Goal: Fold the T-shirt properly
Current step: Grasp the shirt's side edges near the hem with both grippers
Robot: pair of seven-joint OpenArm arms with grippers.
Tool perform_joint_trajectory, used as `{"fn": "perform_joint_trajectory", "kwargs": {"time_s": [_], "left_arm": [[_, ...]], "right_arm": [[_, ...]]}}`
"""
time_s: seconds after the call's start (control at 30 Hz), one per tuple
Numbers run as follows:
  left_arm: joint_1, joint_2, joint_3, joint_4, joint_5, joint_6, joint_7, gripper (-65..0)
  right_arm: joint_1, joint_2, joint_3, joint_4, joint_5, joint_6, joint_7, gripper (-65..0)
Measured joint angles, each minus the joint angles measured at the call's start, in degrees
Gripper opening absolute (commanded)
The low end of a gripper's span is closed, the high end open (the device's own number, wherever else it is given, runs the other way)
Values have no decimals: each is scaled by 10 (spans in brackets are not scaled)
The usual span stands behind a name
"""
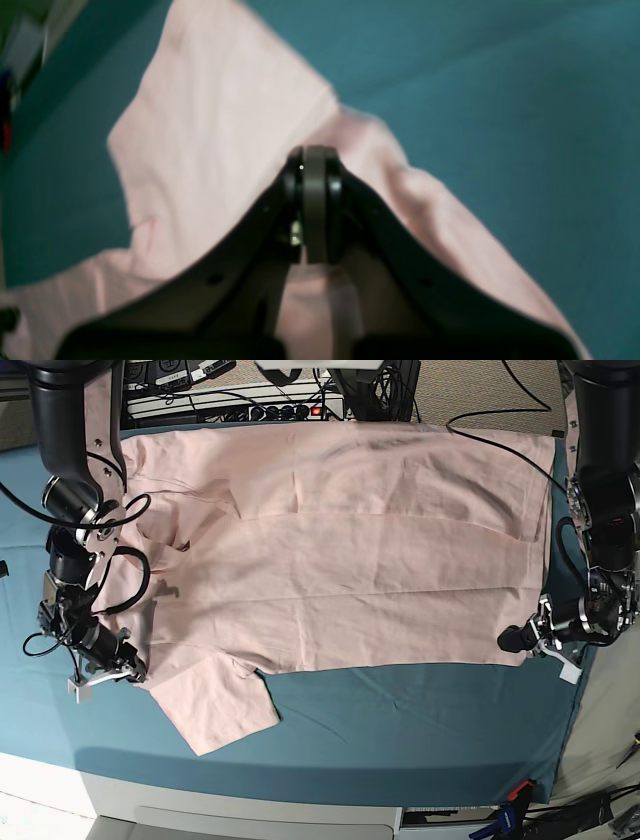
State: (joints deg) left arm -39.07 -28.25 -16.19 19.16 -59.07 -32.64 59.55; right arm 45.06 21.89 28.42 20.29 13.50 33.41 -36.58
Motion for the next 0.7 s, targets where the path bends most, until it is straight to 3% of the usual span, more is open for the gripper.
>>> {"fn": "perform_joint_trajectory", "kwargs": {"time_s": [0.1,0.17,0.27,0.37,0.43,0.5,0.63,0.7], "left_arm": [[0,-2,0,0,-18,-16,12,-650],[0,-7,0,0,-48,-37,35,-650],[0,-14,0,0,-53,-39,35,-650],[0,-14,0,0,-54,-39,35,-650],[0,-13,0,0,-55,-39,35,-650],[0,-13,0,0,-55,-39,35,-650],[0,-13,0,0,-55,-39,35,-650],[0,-13,0,0,-55,-39,35,-650]], "right_arm": [[-17,1,0,67,33,63,-24,-650],[-37,1,0,113,61,60,-35,-650],[-74,3,0,152,56,60,-35,-650],[-96,1,0,153,-20,60,18,-650],[-104,0,0,153,-72,61,56,-451],[-110,0,0,153,-96,27,86,-334],[-120,1,0,144,-106,-87,97,-328],[-113,4,0,123,-104,-97,108,-328]]}}
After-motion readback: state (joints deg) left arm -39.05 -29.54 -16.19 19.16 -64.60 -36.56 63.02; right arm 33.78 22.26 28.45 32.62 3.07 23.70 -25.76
